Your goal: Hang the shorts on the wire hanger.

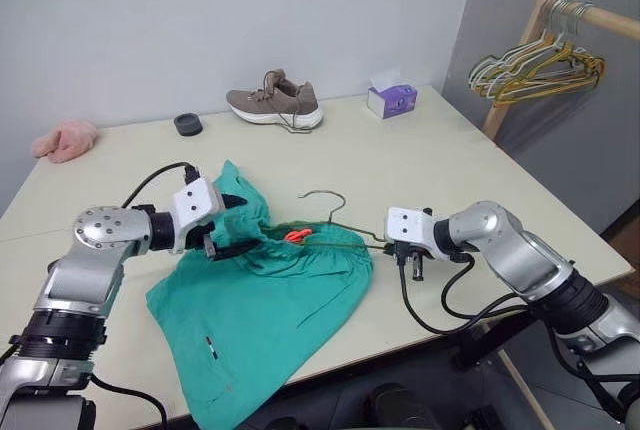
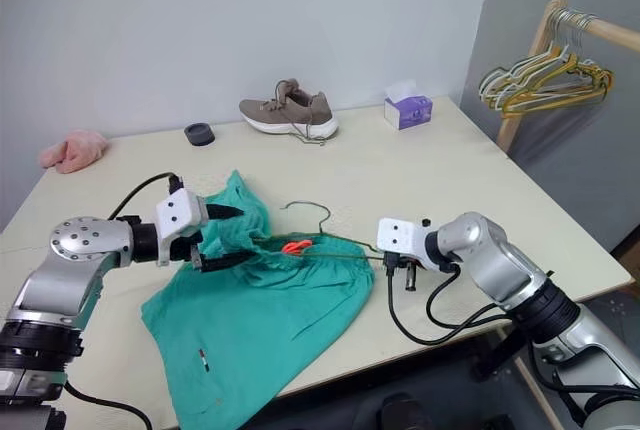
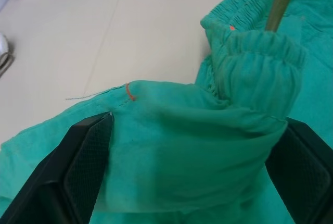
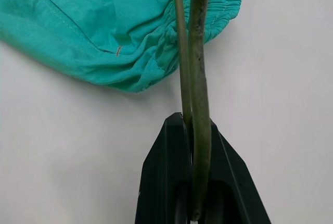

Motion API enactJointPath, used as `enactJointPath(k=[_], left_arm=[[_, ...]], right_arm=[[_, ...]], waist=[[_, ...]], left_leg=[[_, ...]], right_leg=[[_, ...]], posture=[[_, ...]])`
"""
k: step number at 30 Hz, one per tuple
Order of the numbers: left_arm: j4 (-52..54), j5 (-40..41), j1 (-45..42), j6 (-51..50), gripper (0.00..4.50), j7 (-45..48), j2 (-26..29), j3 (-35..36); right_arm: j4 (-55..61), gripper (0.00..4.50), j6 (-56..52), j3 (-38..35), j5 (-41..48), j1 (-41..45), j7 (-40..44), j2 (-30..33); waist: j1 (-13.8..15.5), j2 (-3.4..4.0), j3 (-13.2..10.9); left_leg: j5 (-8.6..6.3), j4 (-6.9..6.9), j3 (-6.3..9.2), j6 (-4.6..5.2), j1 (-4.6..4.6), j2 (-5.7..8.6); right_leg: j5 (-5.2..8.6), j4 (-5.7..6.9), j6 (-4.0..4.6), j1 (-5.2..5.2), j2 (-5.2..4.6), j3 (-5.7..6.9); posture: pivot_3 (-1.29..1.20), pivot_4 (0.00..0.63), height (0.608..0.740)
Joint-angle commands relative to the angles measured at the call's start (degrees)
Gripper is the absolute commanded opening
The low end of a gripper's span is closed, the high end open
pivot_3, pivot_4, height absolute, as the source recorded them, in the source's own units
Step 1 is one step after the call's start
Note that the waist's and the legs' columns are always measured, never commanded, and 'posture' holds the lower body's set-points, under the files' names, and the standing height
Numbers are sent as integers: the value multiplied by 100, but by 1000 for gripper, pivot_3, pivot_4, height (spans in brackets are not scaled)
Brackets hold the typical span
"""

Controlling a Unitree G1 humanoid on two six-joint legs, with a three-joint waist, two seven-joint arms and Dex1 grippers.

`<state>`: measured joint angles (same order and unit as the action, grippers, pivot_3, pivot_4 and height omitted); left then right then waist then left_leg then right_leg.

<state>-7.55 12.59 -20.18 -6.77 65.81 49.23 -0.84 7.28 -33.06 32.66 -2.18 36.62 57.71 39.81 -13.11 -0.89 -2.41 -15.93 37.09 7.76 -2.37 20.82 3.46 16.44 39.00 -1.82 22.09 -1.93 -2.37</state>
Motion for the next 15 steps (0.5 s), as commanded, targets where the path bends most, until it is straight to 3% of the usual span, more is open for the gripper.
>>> enactJointPath(k=[1, 13, 15], left_arm=[[130, 64, -32, 11, 3891, 53, -53, 27], [298, 147, 107, -268, 285, 216, -85, 32], [334, 154, 138, -310, 33, 234, -82, 44]], right_arm=[[301, 0, 125, -172, -48, 166, 117, -51], [447, 0, 770, -213, -260, 153, 192, -104], [439, 0, 1064, -174, -299, 128, 314, -52]], waist=[[-4, 0, 0], [-121, 0, 0], [-126, 0, 0]], left_leg=[[0, 0, 0, 0, 0, 0], [0, 2, 2, 0, 0, 0], [0, 3, 1, 0, 0, 0]], right_leg=[[0, 0, 0, 0, 0, 0], [0, 1, 0, -2, 0, 1], [0, 1, 0, -2, 0, 1]], posture=[[-265, 0, 740], [-263, 0, 740], [-263, 0, 740]])
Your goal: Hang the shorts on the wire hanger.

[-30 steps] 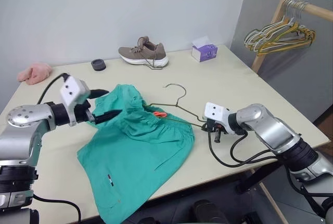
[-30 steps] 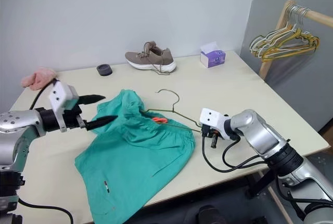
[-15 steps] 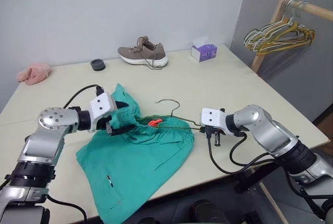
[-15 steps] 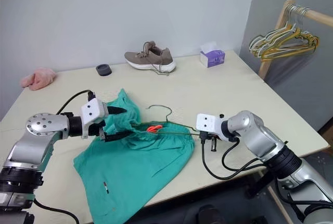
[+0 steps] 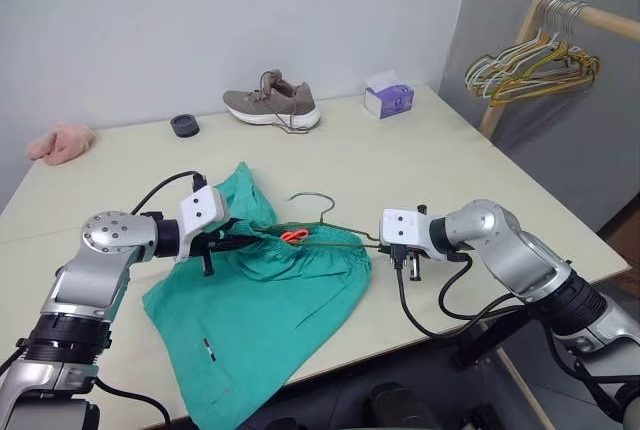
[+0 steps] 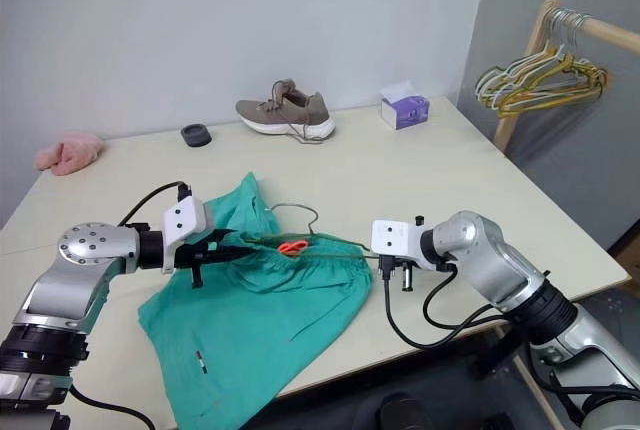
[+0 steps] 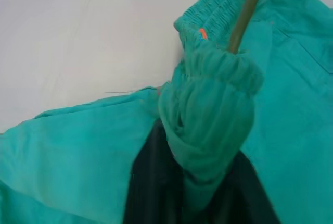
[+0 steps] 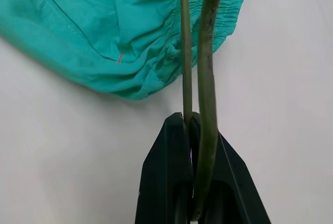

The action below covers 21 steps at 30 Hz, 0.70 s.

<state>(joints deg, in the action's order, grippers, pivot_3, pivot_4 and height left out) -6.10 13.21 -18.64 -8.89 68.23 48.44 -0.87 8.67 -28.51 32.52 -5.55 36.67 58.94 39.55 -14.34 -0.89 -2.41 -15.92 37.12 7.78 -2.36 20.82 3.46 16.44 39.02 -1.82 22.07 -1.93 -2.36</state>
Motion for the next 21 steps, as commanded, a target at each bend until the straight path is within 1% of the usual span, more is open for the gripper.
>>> enactJointPath(k=[1, 3, 6, 11, 14, 16, 17, 19, 21], left_arm=[[207, 93, 3, -111, 33, -5, 0, 56], [223, 84, 38, -140, 33, -24, 14, 88], [214, 83, 87, -157, 0, -33, 58, 146], [196, 94, 96, -184, 0, -107, 67, 233], [201, 98, 104, -174, 0, -175, 45, 284], [166, 97, 89, -137, 0, -252, 33, 337], [121, 115, 55, -131, 0, -342, 8, 414], [52, 187, -16, -182, 0, -515, -34, 579], [29, 205, -35, -200, 0, -567, -34, 638]], right_arm=[[293, 0, 734, -151, 46, 96, 277, 25], [186, 0, 919, -214, 98, 64, 389, 104], [-184, 757, 1194, -396, 83, 33, 419, 263], [-678, 2546, 1554, -661, -164, -130, 346, 676], [-880, 3635, 1381, -983, -144, -222, 247, 874], [-852, 4326, 1048, -1234, 3, -349, 112, 804], [-696, 4489, 612, -1454, 220, -486, -49, 604], [-137, 4489, -456, -1852, 830, -830, -342, 0], [303, 4489, -1172, -2016, 1150, -1074, -598, -524]], waist=[[-4, 0, 0], [-5, 0, 0], [-5, 0, 0], [18, -2, 1], [12, -2, 1], [6, -2, 1], [-6, -3, 3], [-27, -11, 8], [-44, -10, 9]], left_leg=[[0, 0, 0, 0, 0, 0], [0, 0, 0, 0, 0, 0], [0, 1, 0, 0, -1, 0], [0, 8, 0, 1, -1, 1], [0, 8, 0, 1, -2, 1], [0, 8, 0, 1, -3, 1], [0, 8, 0, 1, -3, 0], [0, 8, -2, 1, -6, -2], [0, 7, 1, 1, -7, -11]], right_leg=[[0, 0, 0, 0, 0, 0], [0, 0, 0, 0, 0, 0], [0, 1, 0, -1, 0, 0], [0, 0, 0, -7, 0, 2], [0, 1, 0, -7, 0, 2], [0, 3, 0, -7, 0, 1], [0, 4, 0, -7, 0, 2], [-1, 7, 1, -8, 1, -1], [-4, 11, 6, -8, 9, 0]], posture=[[-261, 0, 740], [-260, 0, 740], [-259, 0, 740], [-256, 0, 740], [-255, 0, 740], [-259, 0, 740], [-262, 0, 740], [-265, 0, 740], [-265, 0, 740]])
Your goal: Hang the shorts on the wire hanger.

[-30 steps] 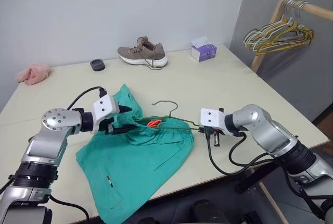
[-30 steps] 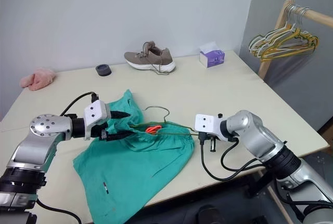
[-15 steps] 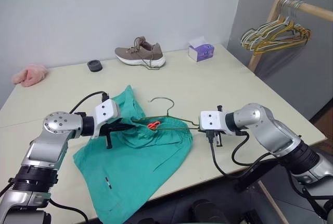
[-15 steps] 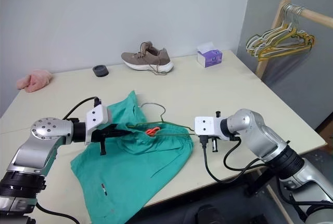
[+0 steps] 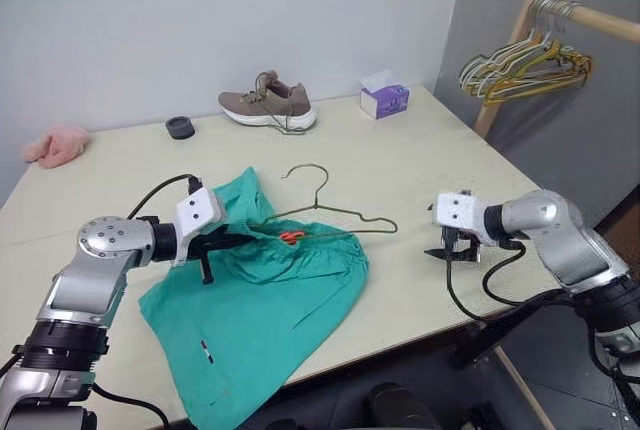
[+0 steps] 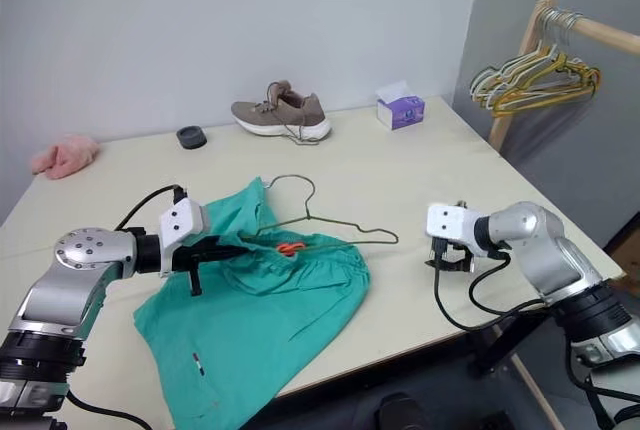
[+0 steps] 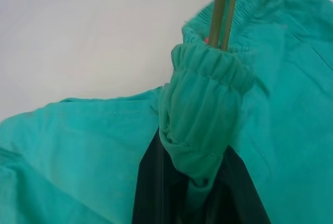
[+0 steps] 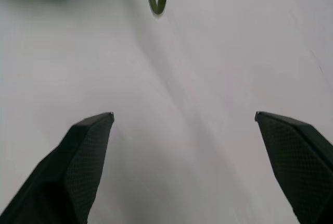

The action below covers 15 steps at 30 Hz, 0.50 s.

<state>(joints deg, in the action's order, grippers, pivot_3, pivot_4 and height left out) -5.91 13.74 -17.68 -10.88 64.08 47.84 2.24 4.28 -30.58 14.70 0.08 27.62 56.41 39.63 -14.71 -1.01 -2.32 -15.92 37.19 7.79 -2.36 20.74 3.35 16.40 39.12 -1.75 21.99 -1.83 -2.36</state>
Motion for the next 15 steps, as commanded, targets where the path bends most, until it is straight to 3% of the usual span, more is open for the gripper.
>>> enactJointPath(k=[1, 8, 15], left_arm=[[11, 155, -127, -3, 0, -149, 37, 332], [59, 270, -161, -138, 0, -180, 61, 407], [55, 283, -167, -164, 0, -194, 59, 432]], right_arm=[[883, 4489, -1196, -242, 664, -254, -454, -730], [1052, 4489, -2112, -158, 1069, -345, -1260, -1951], [434, 4489, -2100, 75, 1034, -182, -1708, -2493]], waist=[[-7, 4, 2], [47, 8, 2], [52, 10, 1]], left_leg=[[0, 0, 2, 0, 0, 0], [-1, 39, 2, 1, 7, 10], [0, 67, 5, 2, 3, 8]], right_leg=[[-1, 2, 2, 1, 1, 0], [-14, -2, -16, -7, 0, -8], [-22, -2, -18, -22, 7, -5]], posture=[[-265, 0, 740], [-249, 0, 740], [-246, 0, 740]])
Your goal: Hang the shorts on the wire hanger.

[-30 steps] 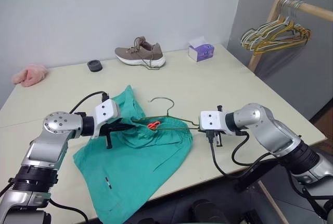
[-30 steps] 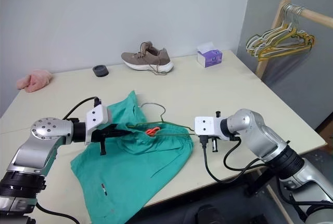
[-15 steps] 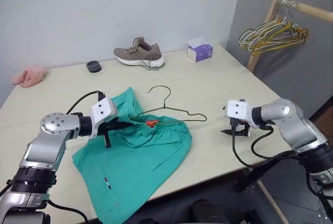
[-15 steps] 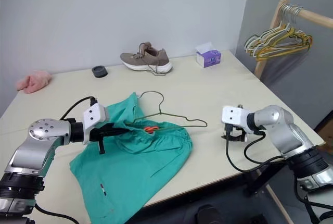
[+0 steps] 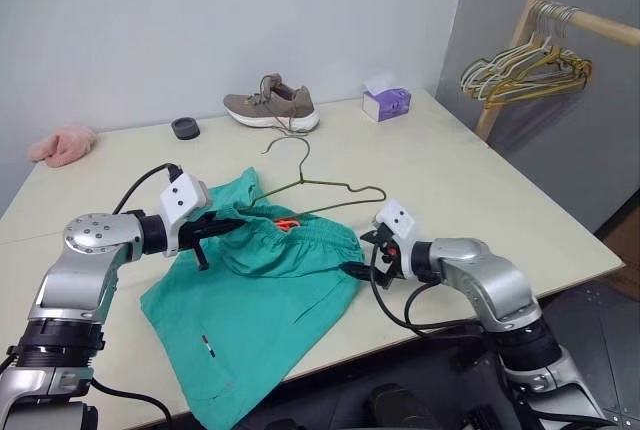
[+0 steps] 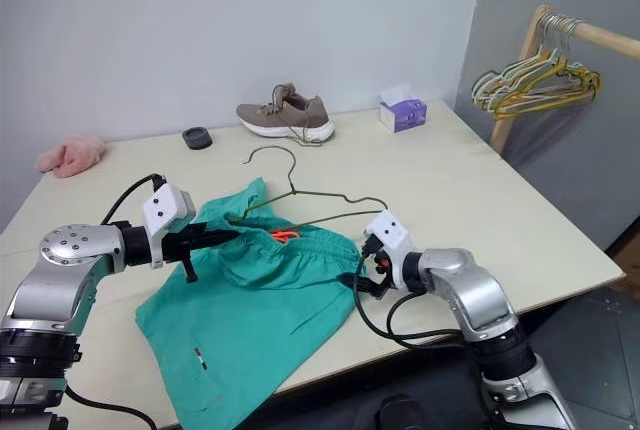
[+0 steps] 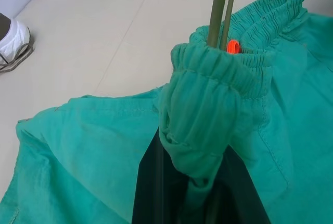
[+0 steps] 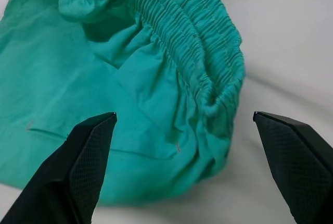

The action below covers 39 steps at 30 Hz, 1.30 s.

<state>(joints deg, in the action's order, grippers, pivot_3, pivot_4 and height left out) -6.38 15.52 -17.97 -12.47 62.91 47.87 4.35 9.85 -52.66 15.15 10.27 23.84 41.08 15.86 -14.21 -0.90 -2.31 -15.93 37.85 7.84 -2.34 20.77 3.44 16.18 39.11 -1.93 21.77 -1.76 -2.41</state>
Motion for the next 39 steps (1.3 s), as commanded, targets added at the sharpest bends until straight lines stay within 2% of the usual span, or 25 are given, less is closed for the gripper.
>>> enactJointPath(k=[1, 3, 9, 13, 14, 19, 23, 29, 39], left_arm=[[108, 108, -130, -7, 0, -75, 58, 226], [123, 114, -114, -16, 0, -82, 62, 241], [175, 149, -35, -58, 0, -105, 69, 287], [224, 299, 3, -237, 0, -130, 38, 394], [252, 374, 12, -321, 0, -125, 44, 430], [482, 805, 116, -864, 0, 28, 175, 629], [680, 1198, 340, -1348, 0, 427, 550, 824], [555, 1218, 481, -1290, 0, 753, 1024, 864], [528, 1299, 518, -1230, 0, 1092, 1284, 860]], right_arm=[[-214, 4319, 143, 47, -15, 222, -240, -160], [-433, 3908, 321, 53, -86, 267, -411, -278], [-733, 1722, 818, 48, -237, 279, -794, -470], [-749, 240, 1072, 8, -322, 221, -860, -366], [-750, 75, 1165, -6, -354, 215, -857, -296], [-766, 75, 1367, -186, -327, 202, -768, 66], [-801, 75, 1395, -363, -245, 190, -682, 411], [-857, 75, 1386, -556, -118, 194, -615, 704], [-889, 75, 978, -718, 238, 238, -742, 830]], waist=[[0, 1, 0], [-6, 1, -1], [-8, 1, -1], [-7, 1, -1], [-8, 1, -1], [-11, 2, -1], [-15, 4, -3], [-15, 15, -10], [-5, 19, -12]], left_leg=[[0, 0, 0, 0, 0, 0], [0, -1, 0, 0, 1, 0], [0, -1, 0, 0, 1, 0], [0, -1, 0, 0, 1, 0], [0, -1, 0, 0, 1, 0], [0, -1, 0, 0, 1, 0], [0, -2, -1, 0, 1, -1], [0, -3, -3, 0, 1, -4], [0, -3, -2, 1, 1, -5]], right_leg=[[0, 0, 0, 0, 0, 0], [-2, 1, -1, 2, 0, -1], [-5, 1, -1, 3, 1, -1], [-6, 1, -2, 3, 1, -2], [-6, 1, -3, 3, 1, -2], [-6, 0, -4, 2, 1, -2], [-5, -1, -4, 2, 2, -2], [-4, -2, -5, 1, 7, -5], [-3, -5, -7, 0, 7, -6]], posture=[[-246, 0, 740], [-245, 0, 740], [-243, 0, 740], [-243, 0, 740], [-243, 0, 740], [-248, 0, 740], [-248, 0, 740], [-248, 0, 740], [-246, 0, 740]])
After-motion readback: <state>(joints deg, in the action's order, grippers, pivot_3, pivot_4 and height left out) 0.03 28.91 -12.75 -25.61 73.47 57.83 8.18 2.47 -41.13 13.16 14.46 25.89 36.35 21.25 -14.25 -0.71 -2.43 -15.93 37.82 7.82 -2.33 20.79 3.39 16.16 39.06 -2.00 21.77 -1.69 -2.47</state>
